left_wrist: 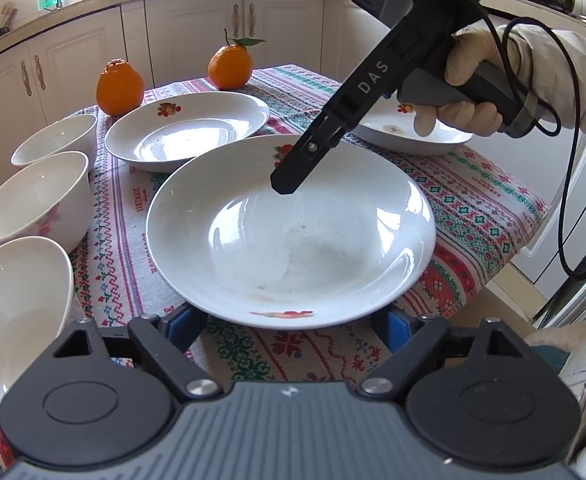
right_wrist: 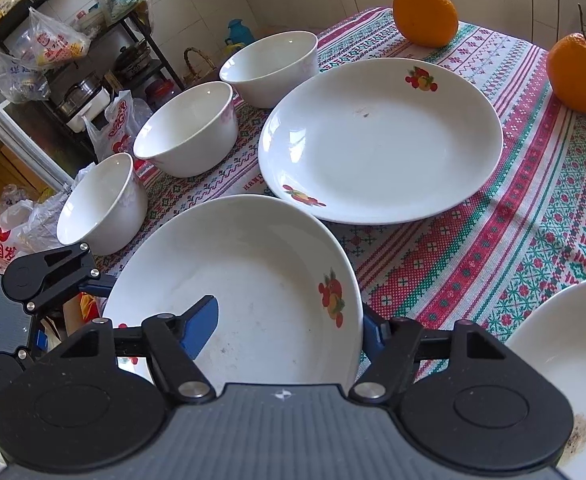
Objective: Organize plates and bowls
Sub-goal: 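Grasp the white plate rim with the right gripper and lift it, then lower the held plate onto the spotted plate and open the right gripper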
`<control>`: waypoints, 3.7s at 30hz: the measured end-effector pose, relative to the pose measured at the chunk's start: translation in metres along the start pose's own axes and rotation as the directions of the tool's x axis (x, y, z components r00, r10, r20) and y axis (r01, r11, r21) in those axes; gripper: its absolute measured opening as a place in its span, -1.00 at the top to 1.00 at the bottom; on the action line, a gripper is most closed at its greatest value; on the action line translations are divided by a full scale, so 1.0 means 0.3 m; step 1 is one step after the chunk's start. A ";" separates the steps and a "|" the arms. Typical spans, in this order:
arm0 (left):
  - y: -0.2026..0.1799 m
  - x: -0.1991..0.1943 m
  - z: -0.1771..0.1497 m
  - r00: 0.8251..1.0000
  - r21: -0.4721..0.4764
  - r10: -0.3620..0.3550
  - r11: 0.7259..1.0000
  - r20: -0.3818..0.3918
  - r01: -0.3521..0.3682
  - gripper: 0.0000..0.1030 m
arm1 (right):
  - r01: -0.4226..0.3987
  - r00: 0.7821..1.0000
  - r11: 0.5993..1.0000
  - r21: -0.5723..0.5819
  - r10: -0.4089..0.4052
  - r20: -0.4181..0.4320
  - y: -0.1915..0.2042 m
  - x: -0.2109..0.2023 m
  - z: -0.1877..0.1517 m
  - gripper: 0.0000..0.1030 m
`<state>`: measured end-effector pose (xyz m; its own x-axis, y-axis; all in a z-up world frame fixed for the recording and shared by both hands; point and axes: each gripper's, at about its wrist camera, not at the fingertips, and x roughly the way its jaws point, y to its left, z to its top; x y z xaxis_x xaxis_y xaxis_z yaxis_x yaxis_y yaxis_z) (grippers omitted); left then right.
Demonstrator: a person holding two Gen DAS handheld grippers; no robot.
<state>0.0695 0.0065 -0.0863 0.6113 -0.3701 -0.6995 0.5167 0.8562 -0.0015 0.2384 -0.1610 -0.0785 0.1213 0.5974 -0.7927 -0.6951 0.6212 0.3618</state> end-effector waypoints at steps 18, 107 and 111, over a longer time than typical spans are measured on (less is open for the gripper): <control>-0.018 -0.033 0.064 1.000 0.030 -0.025 0.999 0.018 0.024 -0.69 | 0.039 0.998 0.999 -0.008 -0.039 0.039 -0.001 -0.084 -0.011 -0.49; -0.293 0.341 0.420 0.975 0.242 -0.221 0.947 0.009 0.213 -0.70 | 0.361 0.894 0.883 0.300 -0.420 0.158 -0.363 -0.478 -0.344 -0.58; -0.291 0.322 0.413 0.976 0.234 -0.218 0.950 0.026 0.206 -0.70 | 0.399 0.882 0.871 0.286 -0.450 0.141 -0.352 -0.468 -0.337 -0.58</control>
<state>0.1576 -0.1485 -0.0652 0.4993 -0.5570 -0.6637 0.7573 0.6527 0.0220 0.2233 -0.3617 -0.0550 0.5201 0.3184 -0.7926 -0.3543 0.9247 0.1390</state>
